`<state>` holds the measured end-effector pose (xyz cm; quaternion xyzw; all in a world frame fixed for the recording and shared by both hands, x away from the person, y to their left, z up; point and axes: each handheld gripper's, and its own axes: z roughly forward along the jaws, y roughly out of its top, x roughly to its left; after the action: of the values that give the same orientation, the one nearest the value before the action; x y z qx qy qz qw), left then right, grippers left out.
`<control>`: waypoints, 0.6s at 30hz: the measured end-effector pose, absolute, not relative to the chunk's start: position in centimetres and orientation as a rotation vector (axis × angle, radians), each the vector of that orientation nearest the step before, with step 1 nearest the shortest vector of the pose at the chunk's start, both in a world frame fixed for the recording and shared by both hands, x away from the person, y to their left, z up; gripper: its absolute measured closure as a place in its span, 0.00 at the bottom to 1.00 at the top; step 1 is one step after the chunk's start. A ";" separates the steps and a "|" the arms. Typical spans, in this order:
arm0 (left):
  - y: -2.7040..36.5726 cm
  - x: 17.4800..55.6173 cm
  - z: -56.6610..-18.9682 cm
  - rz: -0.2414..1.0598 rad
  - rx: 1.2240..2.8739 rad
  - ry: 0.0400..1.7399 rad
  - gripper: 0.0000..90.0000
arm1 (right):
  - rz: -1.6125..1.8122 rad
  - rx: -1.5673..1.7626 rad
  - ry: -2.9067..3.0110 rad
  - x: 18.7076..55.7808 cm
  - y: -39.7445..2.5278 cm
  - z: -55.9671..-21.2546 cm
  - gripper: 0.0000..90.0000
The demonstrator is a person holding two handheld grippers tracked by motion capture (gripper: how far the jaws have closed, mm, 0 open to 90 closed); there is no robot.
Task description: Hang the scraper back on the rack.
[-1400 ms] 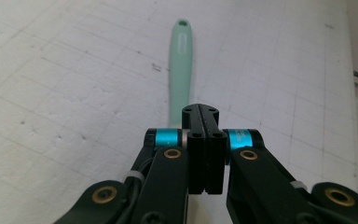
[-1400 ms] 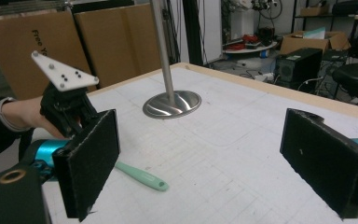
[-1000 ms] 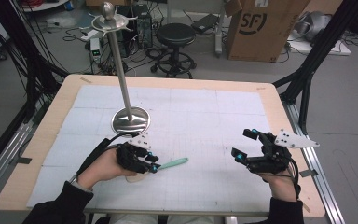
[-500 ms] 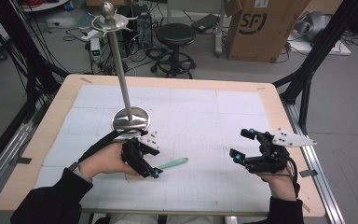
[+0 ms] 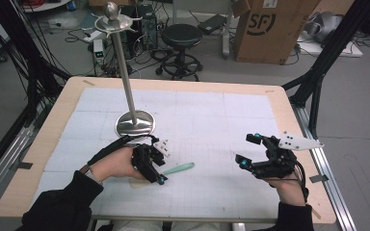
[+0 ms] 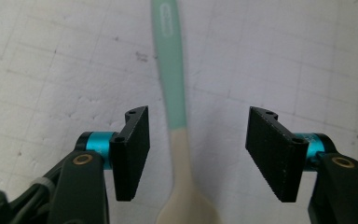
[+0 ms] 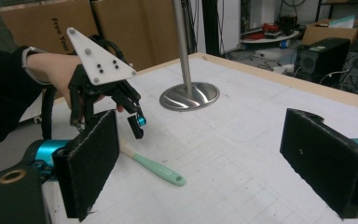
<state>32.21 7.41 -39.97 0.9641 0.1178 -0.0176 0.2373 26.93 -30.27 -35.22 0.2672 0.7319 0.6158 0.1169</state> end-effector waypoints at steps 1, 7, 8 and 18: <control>7.3 32.2 -40.2 -0.055 2.650 0.333 0.50 | 1.804 0.790 2.143 27.0 -30.3 -35.3 0.12; 6.6 32.1 -40.9 -0.026 2.726 0.308 0.63 | 1.805 0.784 2.143 27.1 -30.3 -35.3 0.12; 6.5 32.1 -41.0 -0.021 2.741 0.308 0.66 | 1.804 0.786 2.143 27.1 -30.3 -35.3 0.12; 6.4 32.2 -41.0 0.007 2.768 0.315 0.78 | 1.800 0.794 2.141 26.9 -30.6 -35.4 0.12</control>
<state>32.18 6.39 -41.01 0.9779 0.1114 0.0025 0.1768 26.86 -30.58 -35.36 0.2713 0.7312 0.6149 0.1168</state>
